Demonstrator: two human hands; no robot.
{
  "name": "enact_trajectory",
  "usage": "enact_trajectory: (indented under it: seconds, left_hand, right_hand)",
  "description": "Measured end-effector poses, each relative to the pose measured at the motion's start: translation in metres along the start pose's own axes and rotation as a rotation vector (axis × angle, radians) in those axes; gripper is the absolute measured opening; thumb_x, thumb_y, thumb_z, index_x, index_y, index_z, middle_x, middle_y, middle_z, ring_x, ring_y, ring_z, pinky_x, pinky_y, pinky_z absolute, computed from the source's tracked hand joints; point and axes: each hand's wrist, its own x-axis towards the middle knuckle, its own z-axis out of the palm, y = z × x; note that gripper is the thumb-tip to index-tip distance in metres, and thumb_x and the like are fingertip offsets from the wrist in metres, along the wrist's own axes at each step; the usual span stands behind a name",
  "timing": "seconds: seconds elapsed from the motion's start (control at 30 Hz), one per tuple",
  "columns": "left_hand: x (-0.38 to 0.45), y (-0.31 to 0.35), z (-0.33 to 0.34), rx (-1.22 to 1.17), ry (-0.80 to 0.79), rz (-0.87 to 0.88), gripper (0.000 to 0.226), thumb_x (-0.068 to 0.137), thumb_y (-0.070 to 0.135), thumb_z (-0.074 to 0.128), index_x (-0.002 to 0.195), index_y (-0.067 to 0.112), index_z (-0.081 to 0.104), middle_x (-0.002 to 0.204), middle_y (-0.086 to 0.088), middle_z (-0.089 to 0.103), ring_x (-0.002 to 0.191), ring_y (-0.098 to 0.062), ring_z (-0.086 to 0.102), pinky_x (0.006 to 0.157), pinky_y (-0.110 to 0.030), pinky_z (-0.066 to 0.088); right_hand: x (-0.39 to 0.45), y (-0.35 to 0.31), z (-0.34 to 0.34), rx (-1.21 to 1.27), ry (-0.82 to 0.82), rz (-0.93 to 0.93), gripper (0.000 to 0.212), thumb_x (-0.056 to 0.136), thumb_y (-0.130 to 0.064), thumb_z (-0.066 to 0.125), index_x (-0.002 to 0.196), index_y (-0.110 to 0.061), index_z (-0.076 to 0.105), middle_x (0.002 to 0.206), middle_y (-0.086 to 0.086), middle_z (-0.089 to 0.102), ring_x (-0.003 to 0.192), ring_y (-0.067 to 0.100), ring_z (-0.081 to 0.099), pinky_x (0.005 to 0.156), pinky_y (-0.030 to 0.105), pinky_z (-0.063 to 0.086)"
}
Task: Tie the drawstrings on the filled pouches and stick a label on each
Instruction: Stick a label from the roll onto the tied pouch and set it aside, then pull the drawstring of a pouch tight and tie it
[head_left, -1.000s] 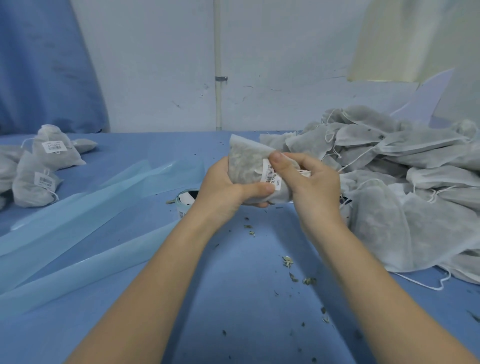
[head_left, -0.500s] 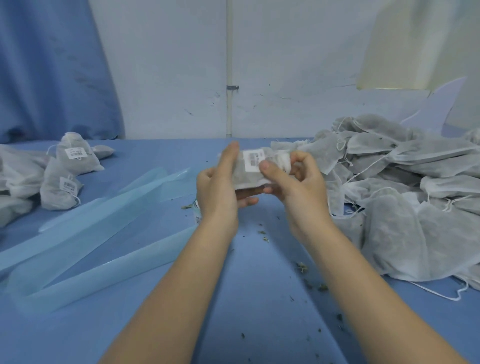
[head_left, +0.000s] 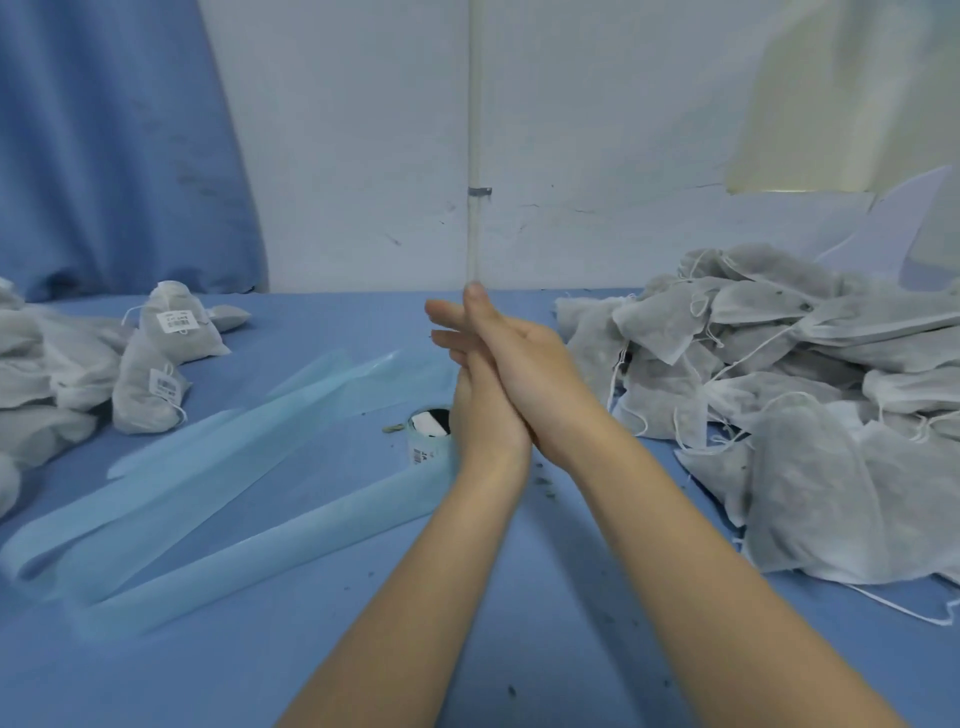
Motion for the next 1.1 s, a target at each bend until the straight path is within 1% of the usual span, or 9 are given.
enact_trajectory:
  seconds: [0.07,0.13,0.23,0.37,0.5,0.67,0.8,0.97,1.1]
  left_hand:
    - [0.001,-0.009,0.0,0.275,-0.044,-0.119,0.038,0.102,0.032,0.028,0.106,0.01,0.058,0.103,-0.014,0.065,0.082,-0.017,0.068,0.061,-0.013,0.05]
    - [-0.006,-0.017,0.002,0.497,-0.209,-0.167,0.031,0.097,0.024,0.033,0.08,0.017,0.058,0.075,-0.002,0.067,0.053,-0.012,0.064,0.046,-0.017,0.046]
    - [-0.011,-0.038,0.017,0.826,-0.423,-0.088,0.019,0.088,0.014,0.044,0.083,0.011,0.062,0.091,-0.01,0.07,0.085,-0.027,0.064,0.069,-0.029,0.048]
    - [-0.008,-0.059,0.042,0.957,-0.459,-0.022,0.029,0.086,0.013,0.048,0.112,0.008,0.059,0.112,-0.012,0.062,0.105,-0.03,0.056,0.082,-0.033,0.047]
    - [0.006,-0.07,0.06,0.929,-0.311,-0.059,0.033,0.085,0.013,0.052,0.116,0.004,0.052,0.117,-0.016,0.054,0.104,-0.033,0.054,0.082,-0.037,0.047]
    - [0.016,-0.075,0.079,0.928,-0.348,-0.071,0.024,0.085,0.022,0.055,0.103,0.006,0.059,0.109,-0.014,0.062,0.103,-0.033,0.057,0.085,-0.039,0.049]
    - [0.015,-0.084,0.094,1.035,-0.4,-0.036,0.026,0.09,0.021,0.046,0.11,0.016,0.061,0.112,-0.009,0.061,0.107,-0.031,0.053,0.085,-0.04,0.049]
    - [0.014,-0.084,0.099,0.976,-0.347,0.007,0.024,0.086,0.014,0.048,0.065,0.021,0.057,0.083,-0.004,0.063,0.08,-0.025,0.057,0.06,-0.026,0.035]
    - [0.018,-0.072,0.09,1.113,-0.406,0.118,0.017,0.085,0.012,0.05,0.075,0.016,0.062,0.075,-0.002,0.051,0.075,-0.025,0.05,0.061,-0.027,0.032]
  right_hand:
    - [-0.007,0.004,-0.016,0.026,0.068,0.007,0.032,0.097,-0.047,0.046,0.098,-0.03,0.073,0.097,-0.018,0.073,0.088,-0.013,0.063,0.079,0.008,0.047]
    - [-0.015,0.01,-0.036,0.046,0.145,0.01,0.028,0.099,-0.034,0.049,0.095,-0.02,0.073,0.089,-0.012,0.073,0.076,-0.007,0.065,0.067,0.007,0.048]
    - [-0.028,0.024,-0.064,0.008,0.227,0.035,0.025,0.098,-0.022,0.052,0.083,-0.02,0.072,0.08,-0.005,0.072,0.075,0.005,0.063,0.068,0.015,0.05]
    - [-0.04,0.044,-0.092,0.014,0.33,0.073,0.031,0.095,-0.012,0.053,0.074,-0.023,0.073,0.076,-0.007,0.072,0.077,0.008,0.064,0.072,0.02,0.052]
    - [-0.039,0.057,-0.111,-0.039,0.401,0.102,0.041,0.092,-0.015,0.056,0.06,-0.032,0.075,0.072,-0.012,0.072,0.074,0.006,0.063,0.081,0.03,0.053]
    - [-0.034,0.068,-0.123,-0.12,0.546,0.125,0.04,0.087,-0.02,0.059,0.06,-0.046,0.072,0.078,-0.008,0.074,0.091,0.021,0.068,0.094,0.046,0.05]
    - [-0.032,0.071,-0.131,-0.136,0.603,0.152,0.043,0.085,-0.02,0.057,0.055,-0.048,0.07,0.062,-0.016,0.068,0.075,0.015,0.063,0.09,0.046,0.052]
    - [-0.034,0.072,-0.129,-0.269,0.622,0.129,0.029,0.086,-0.021,0.057,0.064,-0.033,0.073,0.079,-0.011,0.072,0.089,0.011,0.066,0.086,0.028,0.05]
    - [-0.036,0.069,-0.132,-0.28,0.611,0.118,0.023,0.089,-0.019,0.055,0.079,-0.025,0.075,0.078,-0.013,0.07,0.088,0.009,0.064,0.085,0.025,0.048]
